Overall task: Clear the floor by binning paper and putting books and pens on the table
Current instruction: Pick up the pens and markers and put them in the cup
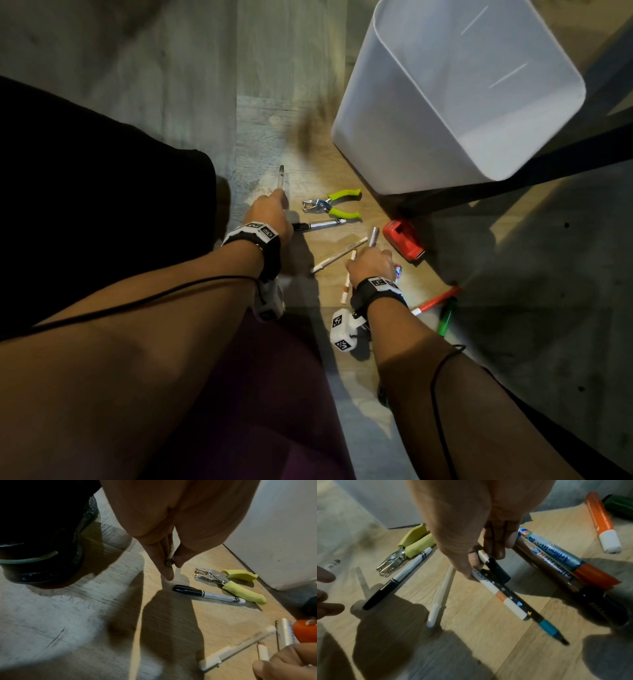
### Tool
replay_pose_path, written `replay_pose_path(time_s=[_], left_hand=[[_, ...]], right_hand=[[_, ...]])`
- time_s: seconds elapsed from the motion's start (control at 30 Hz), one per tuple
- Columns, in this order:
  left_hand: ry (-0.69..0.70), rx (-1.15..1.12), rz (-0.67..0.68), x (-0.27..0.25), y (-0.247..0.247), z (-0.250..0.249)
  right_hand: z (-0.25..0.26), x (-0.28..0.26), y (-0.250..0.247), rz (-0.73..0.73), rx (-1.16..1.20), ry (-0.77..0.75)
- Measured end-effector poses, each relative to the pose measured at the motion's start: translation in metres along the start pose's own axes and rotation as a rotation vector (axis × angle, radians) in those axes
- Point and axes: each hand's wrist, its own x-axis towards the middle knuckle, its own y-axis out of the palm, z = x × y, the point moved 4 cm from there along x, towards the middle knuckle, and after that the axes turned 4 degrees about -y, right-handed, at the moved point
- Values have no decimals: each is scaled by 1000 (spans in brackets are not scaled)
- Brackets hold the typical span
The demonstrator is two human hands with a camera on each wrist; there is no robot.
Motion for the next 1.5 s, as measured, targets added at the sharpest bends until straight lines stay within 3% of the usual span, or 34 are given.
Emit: replay_pose_path(time_s=[0.27, 0.43, 0.63, 0.83, 1.0, 1.17, 1.27, 1.4, 1.47, 1.5], left_hand=[[-16, -1, 21, -4, 1, 2], [19, -25, 61, -17, -4, -6], [-13, -87, 84, -51, -35, -31], [79, -190, 64, -99, -91, -70], [327, -210, 155, -154, -132, -115], [553, -430, 237, -242, -187, -158], [721, -459, 247, -294, -230, -163], [813, -552, 275, -359, -289, -152], [950, -476, 203, -393, -320, -152], [1044, -359, 89, -409, -336, -154]], right_hand=[[1, -5, -4, -5, 132, 18], [-16, -21, -21, -86, 363, 5], [-5, -79, -86, -238, 514, -195], [8, -151, -170, -410, 596, -290], [9, -220, -233, -540, 685, -341], [2, -294, -279, -648, 686, -406], [2, -340, -299, -657, 736, -482], [5, -405, -333, -723, 817, -589], [7, -439, -359, -790, 829, -654], [8, -455, -372, -809, 825, -685]])
